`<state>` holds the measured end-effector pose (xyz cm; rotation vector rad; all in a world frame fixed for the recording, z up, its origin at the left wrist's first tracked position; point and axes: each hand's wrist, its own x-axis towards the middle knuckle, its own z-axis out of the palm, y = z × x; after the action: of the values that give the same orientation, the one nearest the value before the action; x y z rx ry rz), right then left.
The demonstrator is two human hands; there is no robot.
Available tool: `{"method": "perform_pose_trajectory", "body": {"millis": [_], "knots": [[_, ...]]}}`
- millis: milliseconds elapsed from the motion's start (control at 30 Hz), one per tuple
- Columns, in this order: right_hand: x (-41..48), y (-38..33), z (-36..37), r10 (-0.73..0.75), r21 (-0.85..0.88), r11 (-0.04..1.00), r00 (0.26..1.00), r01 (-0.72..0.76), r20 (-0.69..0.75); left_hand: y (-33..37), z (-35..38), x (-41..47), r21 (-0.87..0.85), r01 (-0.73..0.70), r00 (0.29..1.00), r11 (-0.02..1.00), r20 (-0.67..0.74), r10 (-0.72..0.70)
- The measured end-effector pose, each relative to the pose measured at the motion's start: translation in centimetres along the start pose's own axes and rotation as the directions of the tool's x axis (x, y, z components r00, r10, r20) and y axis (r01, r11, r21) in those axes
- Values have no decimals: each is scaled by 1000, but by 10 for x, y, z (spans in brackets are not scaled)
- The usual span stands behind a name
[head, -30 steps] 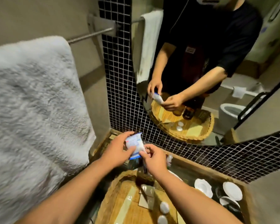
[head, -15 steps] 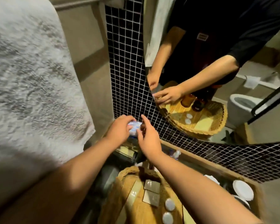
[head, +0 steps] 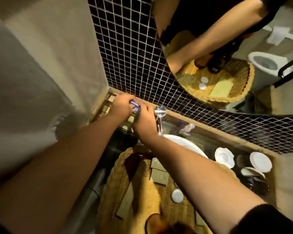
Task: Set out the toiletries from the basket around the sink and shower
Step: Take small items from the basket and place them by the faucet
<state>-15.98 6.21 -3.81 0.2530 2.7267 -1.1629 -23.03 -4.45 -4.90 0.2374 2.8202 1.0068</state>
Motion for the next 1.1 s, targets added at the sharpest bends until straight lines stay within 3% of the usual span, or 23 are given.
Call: {"method": "perform_pose_trajectory", "body": {"millis": [133, 200, 233, 500, 667, 733, 900, 1100], "knots": [[-4, 17, 26, 41, -137, 990, 993, -26, 107, -2, 10, 5, -74, 13, 1000, 997, 6, -12], [-3, 20, 33, 42, -172, 985, 989, -16, 145, -1, 15, 10, -87, 111, 993, 990, 46, -107], [-1, 22, 35, 40, -184, 983, 988, -12, 151, -3, 19, 13, -77, 167, 985, 983, 58, -162], [23, 31, 39, 38, -301, 953, 975, 30, 217, -23, 33, 23, 76, 193, 978, 978, 65, -198], [21, 33, 43, 76, -361, 932, 959, 29, 274, -35, 33, 1, 66, 98, 992, 993, 74, -103], [19, 35, 44, 57, -424, 903, 962, 64, 267, -38, 36, -13, 183, 96, 990, 979, 83, -112], [11, 34, 29, 32, -431, 898, 963, 90, 268, -62, 45, -46, 491, -57, 996, 869, 84, 18], [15, 32, 24, 79, -502, 859, 942, 102, 326, -71, 48, -46, 559, -80, 989, 825, 146, -3]]}}
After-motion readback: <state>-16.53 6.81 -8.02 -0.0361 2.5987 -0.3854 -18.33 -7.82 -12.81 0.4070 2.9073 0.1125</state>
